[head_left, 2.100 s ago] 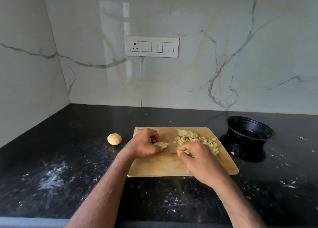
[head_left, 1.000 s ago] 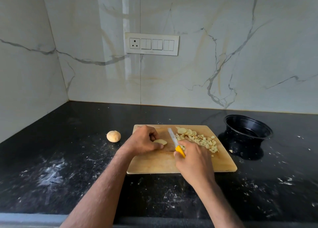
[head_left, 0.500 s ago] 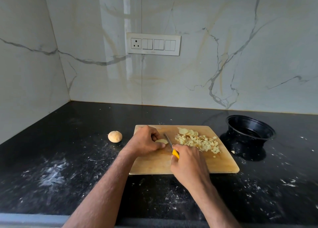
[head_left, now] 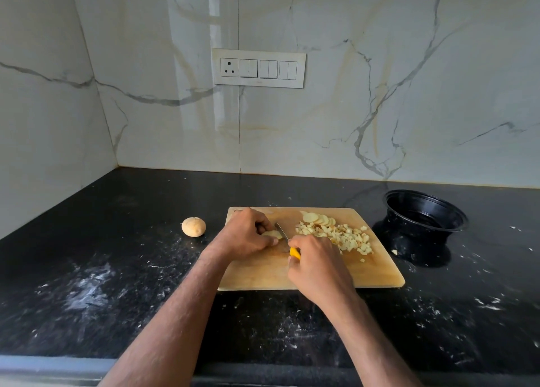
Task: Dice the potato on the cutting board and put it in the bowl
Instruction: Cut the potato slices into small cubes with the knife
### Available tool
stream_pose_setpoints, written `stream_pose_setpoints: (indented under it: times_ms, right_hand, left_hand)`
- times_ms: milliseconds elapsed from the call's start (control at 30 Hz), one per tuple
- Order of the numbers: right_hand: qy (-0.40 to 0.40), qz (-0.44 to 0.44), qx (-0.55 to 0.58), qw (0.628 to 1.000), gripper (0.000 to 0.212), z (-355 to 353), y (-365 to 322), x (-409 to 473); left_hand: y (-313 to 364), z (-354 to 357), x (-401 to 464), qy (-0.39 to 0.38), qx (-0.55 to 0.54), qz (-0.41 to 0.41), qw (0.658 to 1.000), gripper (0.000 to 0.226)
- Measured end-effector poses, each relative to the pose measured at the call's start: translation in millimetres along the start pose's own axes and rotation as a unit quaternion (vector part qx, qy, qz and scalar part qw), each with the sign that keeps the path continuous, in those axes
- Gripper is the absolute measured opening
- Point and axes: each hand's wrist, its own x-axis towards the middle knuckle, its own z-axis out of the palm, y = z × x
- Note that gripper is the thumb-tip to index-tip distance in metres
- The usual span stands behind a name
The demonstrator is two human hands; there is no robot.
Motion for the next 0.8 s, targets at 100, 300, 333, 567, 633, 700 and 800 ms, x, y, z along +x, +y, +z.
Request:
stream_pose_setpoints:
  times_ms: [100,300,333,567,633,700,800]
  right_hand:
    - [-0.008,0.002,-0.004,1.0,0.031,-2,-2,1]
    - [-0.028,-0.011,-0.003,1.0,0.032,-6,-2,-5]
    - [-0.03,-0.012,-0.002,0.999,0.032,-8,-1,-8]
    - [-0.042,-0.017,0.0,0.999,0.031,-17,1,-23]
    - [-0.043,-0.023,-0.005,0.999,0.03,-21,0,-25]
    - [-0.043,-0.027,-0.008,0.999,0.03,-24,2,-28]
    - [-0.059,-0.021,-0.001,0.998,0.02,-32,7,-34]
  left_hand:
    - [-2,0,1,-0.006,0.002,0.003,1.0,0.013]
    - [-3,2,0,0.002,-0.01,0.001,1.0,0.016]
    - [-3,2,0,0.002,-0.009,-0.001,1.0,0.016]
    - [-3,0,0,-0.11,0.077,0.05,0.99,0.04]
    - [-3,0,0,-0.127,0.111,0.043,0.985,0.034]
    - [-4,1,1,-0.132,0.121,0.04,0.983,0.032]
    - [-5,3,2,-0.127,0.12,0.043,0.984,0.031]
